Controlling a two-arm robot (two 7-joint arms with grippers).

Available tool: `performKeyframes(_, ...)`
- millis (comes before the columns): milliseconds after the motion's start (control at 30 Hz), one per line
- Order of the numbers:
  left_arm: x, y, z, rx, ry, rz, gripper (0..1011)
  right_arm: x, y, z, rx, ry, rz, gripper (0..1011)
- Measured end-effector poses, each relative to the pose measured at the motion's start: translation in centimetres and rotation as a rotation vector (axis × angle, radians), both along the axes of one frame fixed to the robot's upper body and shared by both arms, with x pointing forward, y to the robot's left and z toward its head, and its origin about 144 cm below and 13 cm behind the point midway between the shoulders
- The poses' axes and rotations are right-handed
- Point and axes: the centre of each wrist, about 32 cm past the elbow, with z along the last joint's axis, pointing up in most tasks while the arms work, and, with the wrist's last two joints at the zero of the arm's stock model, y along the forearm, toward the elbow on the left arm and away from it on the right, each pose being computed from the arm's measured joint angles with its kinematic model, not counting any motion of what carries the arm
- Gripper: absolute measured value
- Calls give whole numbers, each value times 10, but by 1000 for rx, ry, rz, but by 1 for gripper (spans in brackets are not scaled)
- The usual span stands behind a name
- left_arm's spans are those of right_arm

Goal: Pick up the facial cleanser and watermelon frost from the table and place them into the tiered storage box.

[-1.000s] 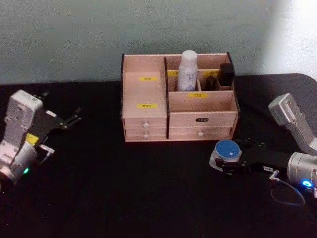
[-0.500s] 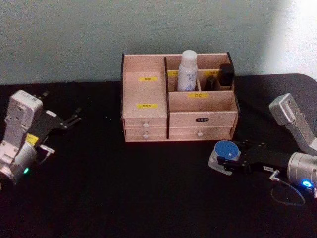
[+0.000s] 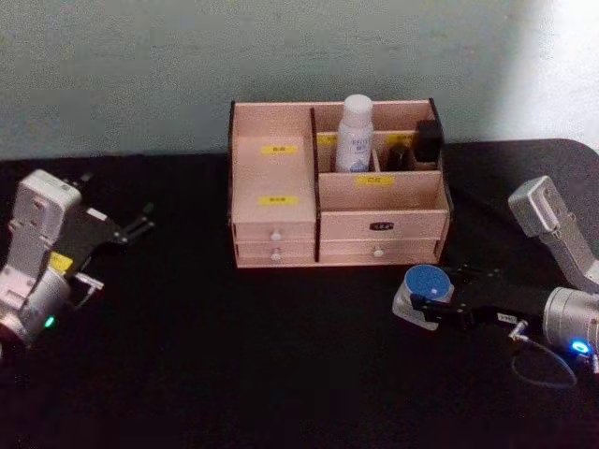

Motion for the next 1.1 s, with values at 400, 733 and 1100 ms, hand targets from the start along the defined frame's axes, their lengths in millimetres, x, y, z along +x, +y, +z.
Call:
performKeyframes(400,0,0,0,0,0,0,1002,2,0,8,50,-37,84,706)
performKeyframes(733,0,0,0,0,0,0,1001,21,16,37,129,-118,177,706)
performKeyframes(1100,0,0,0,0,0,0,1001,48,44,49,148,-172,198,706)
